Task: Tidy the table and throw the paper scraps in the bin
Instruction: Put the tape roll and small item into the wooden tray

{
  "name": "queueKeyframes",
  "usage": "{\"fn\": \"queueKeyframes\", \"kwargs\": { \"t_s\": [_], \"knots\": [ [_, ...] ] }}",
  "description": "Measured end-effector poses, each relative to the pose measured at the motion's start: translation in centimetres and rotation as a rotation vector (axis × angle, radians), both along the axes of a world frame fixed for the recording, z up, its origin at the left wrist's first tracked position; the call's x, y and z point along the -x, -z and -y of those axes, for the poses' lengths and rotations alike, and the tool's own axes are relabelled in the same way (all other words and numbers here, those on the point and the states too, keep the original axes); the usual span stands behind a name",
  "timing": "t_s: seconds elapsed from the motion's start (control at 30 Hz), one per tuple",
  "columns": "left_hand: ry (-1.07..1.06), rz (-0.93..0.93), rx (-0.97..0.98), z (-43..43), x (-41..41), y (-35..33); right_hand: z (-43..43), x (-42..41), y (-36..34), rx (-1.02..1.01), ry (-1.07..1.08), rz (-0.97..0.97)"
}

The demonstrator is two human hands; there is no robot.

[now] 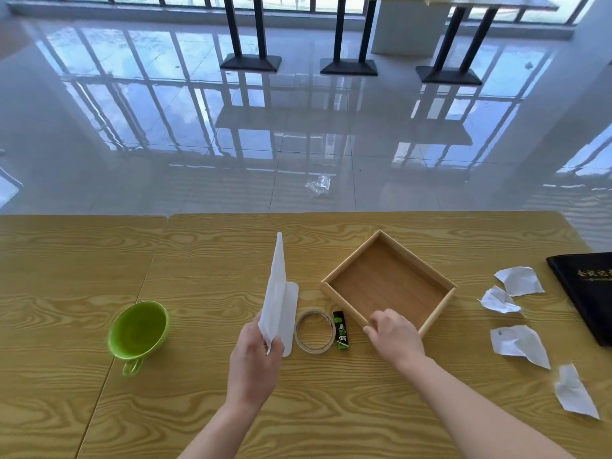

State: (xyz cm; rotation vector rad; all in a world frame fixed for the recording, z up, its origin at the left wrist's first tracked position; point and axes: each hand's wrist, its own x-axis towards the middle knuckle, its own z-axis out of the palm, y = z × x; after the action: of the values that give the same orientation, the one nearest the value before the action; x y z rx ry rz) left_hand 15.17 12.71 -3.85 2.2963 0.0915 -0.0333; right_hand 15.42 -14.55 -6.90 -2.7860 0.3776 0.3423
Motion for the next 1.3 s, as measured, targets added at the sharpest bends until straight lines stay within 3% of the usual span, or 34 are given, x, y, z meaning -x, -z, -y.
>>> {"fn": "queueKeyframes", "kwargs": {
  "t_s": [0.37,0.57,1.3],
  "knots": [
    [0.038,0.017,0.018,0.1,0.5,0.1,-4.1,1.7,0.4,-0.067,-0.038,0.035],
    [0.021,0.004,-0.005,-0.4,0.0,-0.3,-7.1,1.4,0.3,-0.203,-0.003,0.089],
    [0.036,0.064,-0.024,-1.1,-1.9,0.3,-9.2,-1.0,1.2,-0.203,0.017,-0.006]
  ]
}}
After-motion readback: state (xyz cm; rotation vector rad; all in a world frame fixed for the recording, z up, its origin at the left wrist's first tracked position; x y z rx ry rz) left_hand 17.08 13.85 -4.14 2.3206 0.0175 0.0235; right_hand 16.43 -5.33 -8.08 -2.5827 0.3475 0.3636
